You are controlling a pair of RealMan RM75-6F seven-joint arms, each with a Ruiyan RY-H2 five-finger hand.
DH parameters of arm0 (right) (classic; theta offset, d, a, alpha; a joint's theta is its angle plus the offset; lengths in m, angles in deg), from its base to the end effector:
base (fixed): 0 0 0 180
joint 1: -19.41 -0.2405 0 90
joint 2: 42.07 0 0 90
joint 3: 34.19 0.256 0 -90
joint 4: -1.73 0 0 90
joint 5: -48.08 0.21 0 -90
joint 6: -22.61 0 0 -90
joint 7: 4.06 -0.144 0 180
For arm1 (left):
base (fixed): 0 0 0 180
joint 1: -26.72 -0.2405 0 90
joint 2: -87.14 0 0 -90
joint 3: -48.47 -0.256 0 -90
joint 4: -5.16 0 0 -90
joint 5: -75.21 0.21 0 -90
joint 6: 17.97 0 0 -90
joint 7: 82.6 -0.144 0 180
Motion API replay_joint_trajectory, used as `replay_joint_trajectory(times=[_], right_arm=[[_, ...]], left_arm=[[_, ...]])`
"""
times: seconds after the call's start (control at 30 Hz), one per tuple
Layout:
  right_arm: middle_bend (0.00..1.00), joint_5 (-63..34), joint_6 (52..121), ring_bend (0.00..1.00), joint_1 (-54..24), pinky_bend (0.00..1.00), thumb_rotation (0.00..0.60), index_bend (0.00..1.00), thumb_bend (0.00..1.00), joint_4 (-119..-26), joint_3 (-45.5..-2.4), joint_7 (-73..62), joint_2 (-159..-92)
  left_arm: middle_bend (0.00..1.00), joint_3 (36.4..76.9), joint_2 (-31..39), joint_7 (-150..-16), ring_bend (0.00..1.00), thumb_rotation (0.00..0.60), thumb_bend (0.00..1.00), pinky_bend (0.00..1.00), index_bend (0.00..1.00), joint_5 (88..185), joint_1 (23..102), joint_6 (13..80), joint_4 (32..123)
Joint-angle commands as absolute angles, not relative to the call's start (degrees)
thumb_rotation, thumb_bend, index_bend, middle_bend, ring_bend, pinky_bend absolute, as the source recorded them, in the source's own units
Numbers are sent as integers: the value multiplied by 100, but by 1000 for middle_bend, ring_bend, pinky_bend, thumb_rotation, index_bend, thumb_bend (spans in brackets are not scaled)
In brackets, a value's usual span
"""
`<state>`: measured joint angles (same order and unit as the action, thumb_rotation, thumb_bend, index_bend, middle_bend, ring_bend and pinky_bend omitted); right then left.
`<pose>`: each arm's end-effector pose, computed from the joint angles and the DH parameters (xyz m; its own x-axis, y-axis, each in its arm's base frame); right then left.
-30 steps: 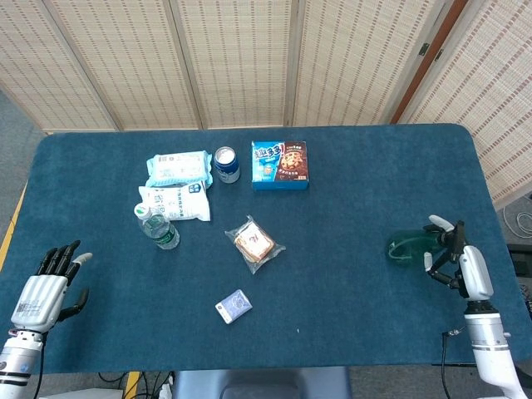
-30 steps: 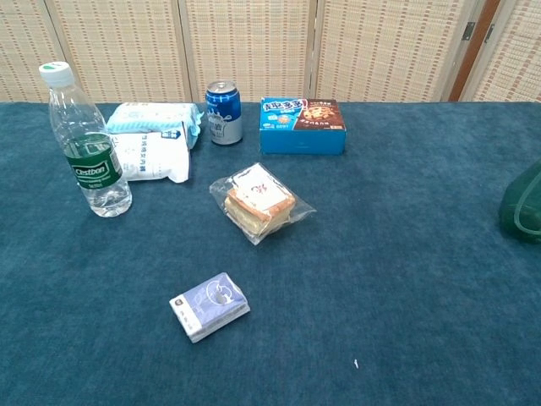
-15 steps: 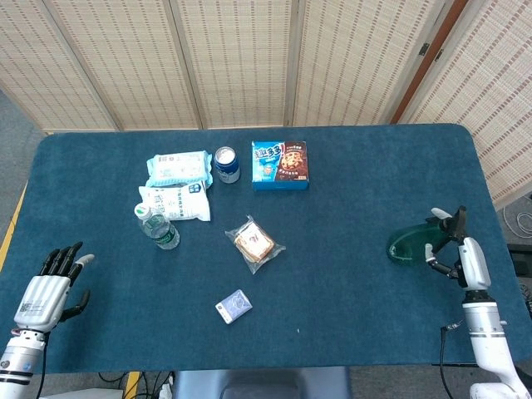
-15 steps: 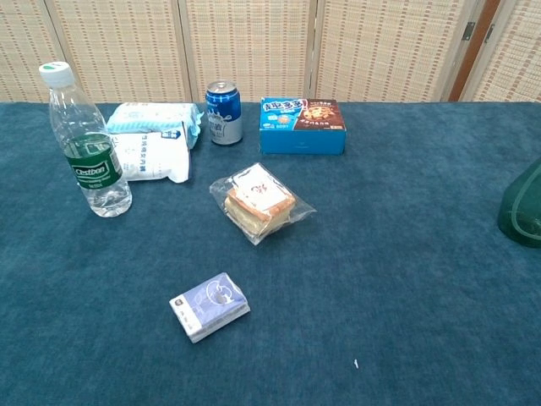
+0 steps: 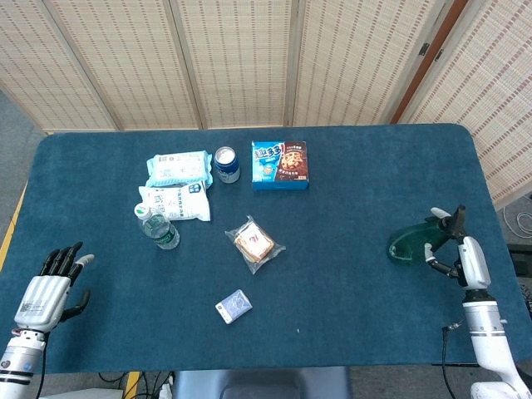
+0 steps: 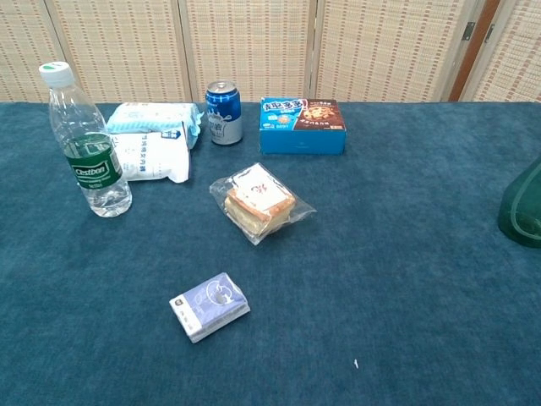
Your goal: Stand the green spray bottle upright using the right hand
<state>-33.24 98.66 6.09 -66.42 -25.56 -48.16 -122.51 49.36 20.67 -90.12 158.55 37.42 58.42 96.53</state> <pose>-0.3445 -0.2557 0.1080 -0.2561 0.0129 0.9666 -0.9666 -0.0076 -0.2561 -0.3084 0.2036 0.1250 0.4953 0.1424 0.8570 0.8687 -0.0766 -0.4894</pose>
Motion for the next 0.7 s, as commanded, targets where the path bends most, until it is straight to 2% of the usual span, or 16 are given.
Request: replay_joint_trajectory(times=[0.03, 0.2, 0.43, 0.7], right_arm=[[336, -3337, 9854, 177, 608, 256, 600, 206, 383, -6605, -2558, -4863, -12253], [311, -3388, 9850, 179, 600, 228, 600, 206, 359, -6514, -2571, -4955, -12263], [265, -3447, 9813, 143, 578, 70, 600, 206, 327, -6443, -2596, -5104, -12253], [239, -3475, 9901, 125, 610, 52, 600, 178, 291, -6428, -2588, -5197, -12222]], left_arm=[[0, 4939, 2063, -9031, 0, 600, 438, 0, 152, 15850, 3748, 5838, 9658], [0, 4951, 2061, -9056, 0, 600, 437, 0, 152, 15835, 3758, 5835, 9675], [0, 4942, 2054, -9059, 0, 600, 437, 0, 152, 15830, 3758, 5829, 9670], [0, 4934, 2063, -9039, 0, 600, 437, 0, 152, 15823, 3741, 5847, 9658]])
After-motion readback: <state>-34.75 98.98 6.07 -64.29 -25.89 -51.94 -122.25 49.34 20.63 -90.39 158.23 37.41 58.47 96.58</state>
